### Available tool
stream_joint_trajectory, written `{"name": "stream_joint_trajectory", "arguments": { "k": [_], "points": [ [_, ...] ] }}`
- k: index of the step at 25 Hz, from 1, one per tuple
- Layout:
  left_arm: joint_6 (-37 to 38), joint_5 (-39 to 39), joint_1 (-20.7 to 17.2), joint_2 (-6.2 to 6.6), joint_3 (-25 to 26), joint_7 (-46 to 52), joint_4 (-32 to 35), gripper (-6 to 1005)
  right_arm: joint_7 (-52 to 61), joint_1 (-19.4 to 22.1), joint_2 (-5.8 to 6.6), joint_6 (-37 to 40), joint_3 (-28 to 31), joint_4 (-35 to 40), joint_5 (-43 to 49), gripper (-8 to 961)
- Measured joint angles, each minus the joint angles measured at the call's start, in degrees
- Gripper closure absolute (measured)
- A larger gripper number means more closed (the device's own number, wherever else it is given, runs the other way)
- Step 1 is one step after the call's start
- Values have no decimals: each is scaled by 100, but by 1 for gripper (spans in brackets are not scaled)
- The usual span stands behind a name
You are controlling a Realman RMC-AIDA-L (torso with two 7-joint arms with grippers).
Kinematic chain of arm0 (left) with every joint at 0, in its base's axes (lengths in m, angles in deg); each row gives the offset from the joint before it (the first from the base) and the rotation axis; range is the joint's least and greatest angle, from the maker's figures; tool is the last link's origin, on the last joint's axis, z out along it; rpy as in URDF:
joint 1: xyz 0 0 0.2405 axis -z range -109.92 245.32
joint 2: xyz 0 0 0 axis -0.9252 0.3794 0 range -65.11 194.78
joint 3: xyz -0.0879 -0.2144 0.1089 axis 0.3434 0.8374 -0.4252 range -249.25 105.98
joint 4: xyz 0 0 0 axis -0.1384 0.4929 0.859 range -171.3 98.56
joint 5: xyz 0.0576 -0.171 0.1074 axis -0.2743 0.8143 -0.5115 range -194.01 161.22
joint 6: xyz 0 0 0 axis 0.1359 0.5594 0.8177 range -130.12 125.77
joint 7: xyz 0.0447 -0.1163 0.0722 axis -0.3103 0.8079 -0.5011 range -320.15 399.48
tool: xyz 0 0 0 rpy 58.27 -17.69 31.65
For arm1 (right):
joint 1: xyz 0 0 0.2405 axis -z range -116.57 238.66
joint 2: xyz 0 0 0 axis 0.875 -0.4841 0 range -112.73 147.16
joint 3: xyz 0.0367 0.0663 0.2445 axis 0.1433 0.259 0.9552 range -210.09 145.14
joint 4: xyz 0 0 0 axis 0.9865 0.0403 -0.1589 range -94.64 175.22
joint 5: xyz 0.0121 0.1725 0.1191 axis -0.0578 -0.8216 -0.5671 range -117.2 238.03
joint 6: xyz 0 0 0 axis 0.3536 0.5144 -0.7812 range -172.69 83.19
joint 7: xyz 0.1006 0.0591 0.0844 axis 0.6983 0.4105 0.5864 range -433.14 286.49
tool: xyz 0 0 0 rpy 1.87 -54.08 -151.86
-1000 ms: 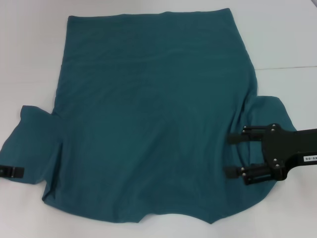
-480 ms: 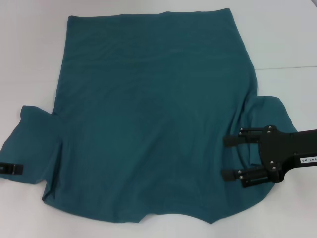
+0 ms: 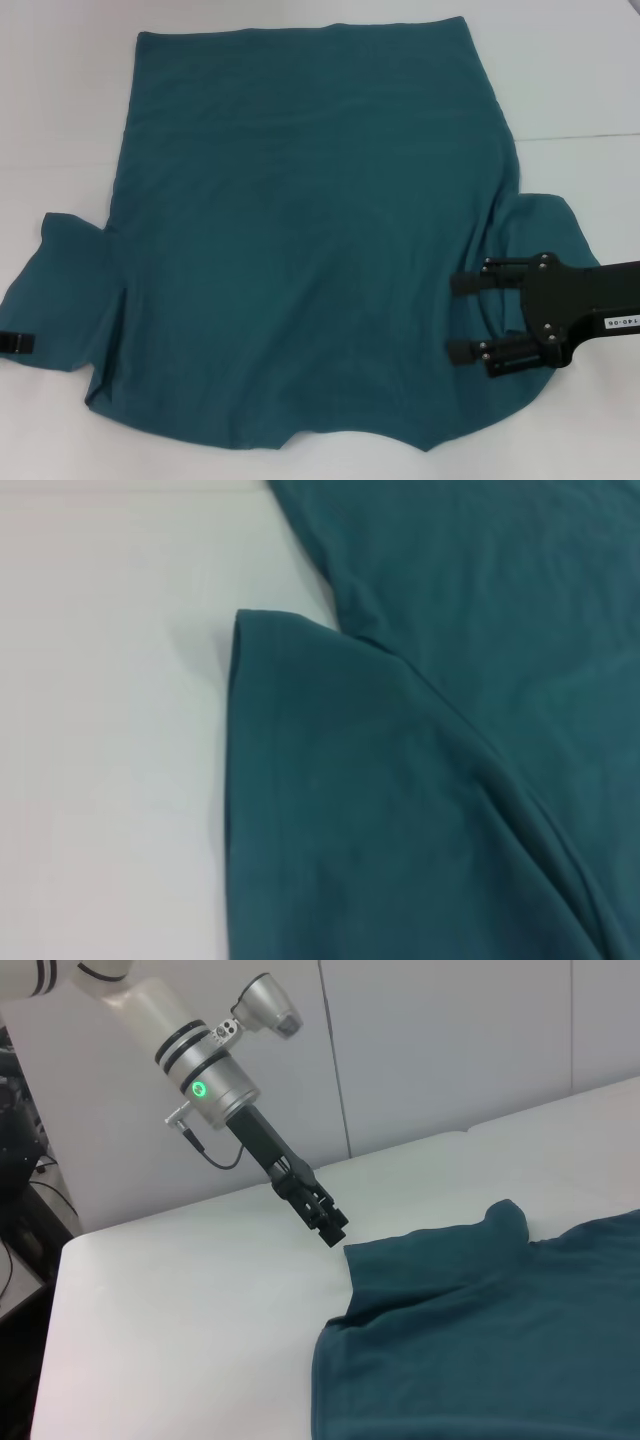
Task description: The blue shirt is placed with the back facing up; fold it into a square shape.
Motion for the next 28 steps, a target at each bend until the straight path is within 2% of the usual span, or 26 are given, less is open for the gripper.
{"name": "stream_joint_trajectory", "arguments": {
  "k": [28],
  "points": [
    [-875, -248, 11, -112, -144, -28, -338, 231, 6, -17, -9, -24, -81, -28, 9, 45]
  ]
}}
